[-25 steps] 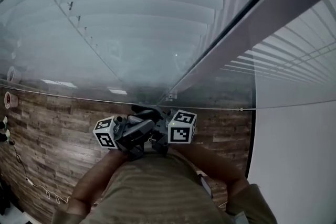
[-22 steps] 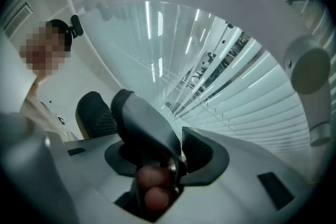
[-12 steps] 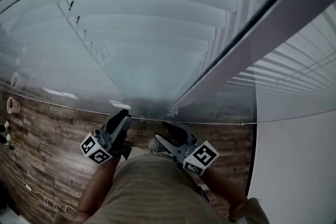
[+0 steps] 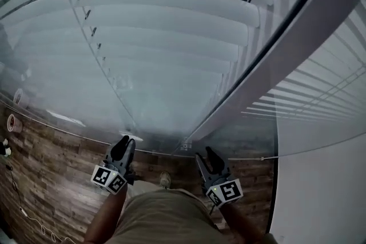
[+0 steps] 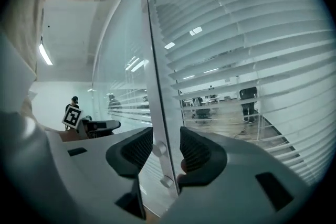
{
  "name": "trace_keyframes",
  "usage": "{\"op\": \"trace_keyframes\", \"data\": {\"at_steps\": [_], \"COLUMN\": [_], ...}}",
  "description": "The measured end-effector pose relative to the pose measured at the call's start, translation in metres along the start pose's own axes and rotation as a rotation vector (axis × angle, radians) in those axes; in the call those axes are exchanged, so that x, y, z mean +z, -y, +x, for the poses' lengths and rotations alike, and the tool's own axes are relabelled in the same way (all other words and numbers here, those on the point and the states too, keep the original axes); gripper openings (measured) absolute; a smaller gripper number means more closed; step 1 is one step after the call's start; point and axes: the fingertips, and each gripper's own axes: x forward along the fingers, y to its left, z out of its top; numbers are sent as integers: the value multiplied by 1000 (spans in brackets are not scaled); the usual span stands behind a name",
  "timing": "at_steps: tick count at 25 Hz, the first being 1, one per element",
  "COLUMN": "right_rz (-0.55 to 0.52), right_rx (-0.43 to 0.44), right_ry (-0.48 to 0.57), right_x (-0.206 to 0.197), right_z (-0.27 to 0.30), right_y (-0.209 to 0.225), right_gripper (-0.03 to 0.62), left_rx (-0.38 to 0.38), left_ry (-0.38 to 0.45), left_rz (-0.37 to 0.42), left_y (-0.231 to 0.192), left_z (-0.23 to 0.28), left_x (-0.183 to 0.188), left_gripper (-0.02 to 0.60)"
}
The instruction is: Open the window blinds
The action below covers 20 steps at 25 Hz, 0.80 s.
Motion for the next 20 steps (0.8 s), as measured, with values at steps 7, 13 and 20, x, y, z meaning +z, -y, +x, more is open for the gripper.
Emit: {"op": "trace_keyframes", "data": {"at_steps": [7,13,20], "right_rz": [-10,13,51], "right_rx": [-131,-129,-100], "right_ry": [-51,-53,-42], "right_x": [-32,-49,-50], "right_z": [-3,0,4], "right_y": [24,21,12], "right_gripper": [167,167,167], "left_rx": [51,81,84], "left_ry": [-46,-51,-68], "left_rz": [52,50,56], "left_y": [-14,-32,-32], "left_z": [-4,-9,-9], "left_x": [-27,-41,-47], "left_gripper": [100,94,94]}}
